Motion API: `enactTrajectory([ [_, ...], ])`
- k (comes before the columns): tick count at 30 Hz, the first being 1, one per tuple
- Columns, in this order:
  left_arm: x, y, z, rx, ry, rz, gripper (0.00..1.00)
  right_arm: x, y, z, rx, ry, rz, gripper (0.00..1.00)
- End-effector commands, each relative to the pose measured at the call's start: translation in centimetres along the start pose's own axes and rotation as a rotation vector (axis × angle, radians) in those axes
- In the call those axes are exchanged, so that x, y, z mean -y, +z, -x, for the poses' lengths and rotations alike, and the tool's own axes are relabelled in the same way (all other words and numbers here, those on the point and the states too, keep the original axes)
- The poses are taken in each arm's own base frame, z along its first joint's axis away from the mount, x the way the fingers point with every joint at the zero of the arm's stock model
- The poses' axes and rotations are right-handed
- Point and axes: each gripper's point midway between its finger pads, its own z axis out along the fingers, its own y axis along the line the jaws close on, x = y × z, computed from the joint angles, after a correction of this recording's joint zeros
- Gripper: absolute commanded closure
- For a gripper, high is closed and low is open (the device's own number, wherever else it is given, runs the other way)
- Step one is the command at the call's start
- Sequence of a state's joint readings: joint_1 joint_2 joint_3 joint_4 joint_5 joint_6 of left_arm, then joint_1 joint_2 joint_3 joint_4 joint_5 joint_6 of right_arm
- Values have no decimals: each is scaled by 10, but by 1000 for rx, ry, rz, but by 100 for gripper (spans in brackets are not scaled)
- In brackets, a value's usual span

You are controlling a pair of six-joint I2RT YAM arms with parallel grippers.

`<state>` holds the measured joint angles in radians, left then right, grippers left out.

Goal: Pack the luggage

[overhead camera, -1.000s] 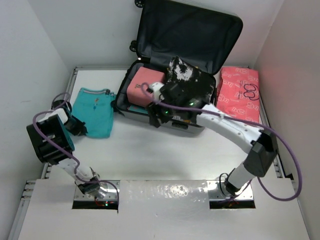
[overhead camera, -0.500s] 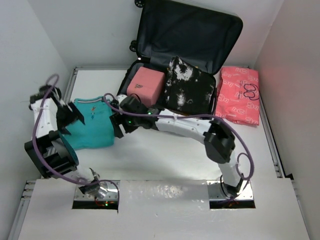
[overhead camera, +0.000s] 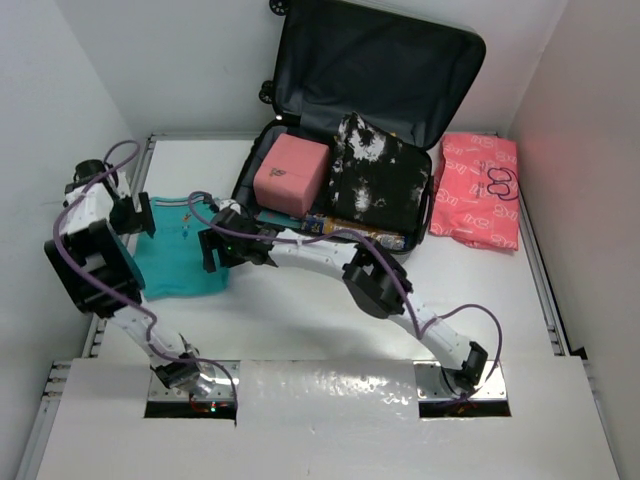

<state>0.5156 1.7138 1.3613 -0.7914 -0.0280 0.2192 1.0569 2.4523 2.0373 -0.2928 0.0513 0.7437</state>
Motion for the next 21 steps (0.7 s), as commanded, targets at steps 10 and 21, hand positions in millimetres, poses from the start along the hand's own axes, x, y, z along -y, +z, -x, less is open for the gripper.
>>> enactTrajectory([
  [10, 25, 58, -32, -88, 188, -304, 9, 15, 57, -27, -5, 74, -50, 23],
  [21, 39, 104, -95, -344, 38, -338, 51, -14, 69, -36, -27, 122, 133, 72],
])
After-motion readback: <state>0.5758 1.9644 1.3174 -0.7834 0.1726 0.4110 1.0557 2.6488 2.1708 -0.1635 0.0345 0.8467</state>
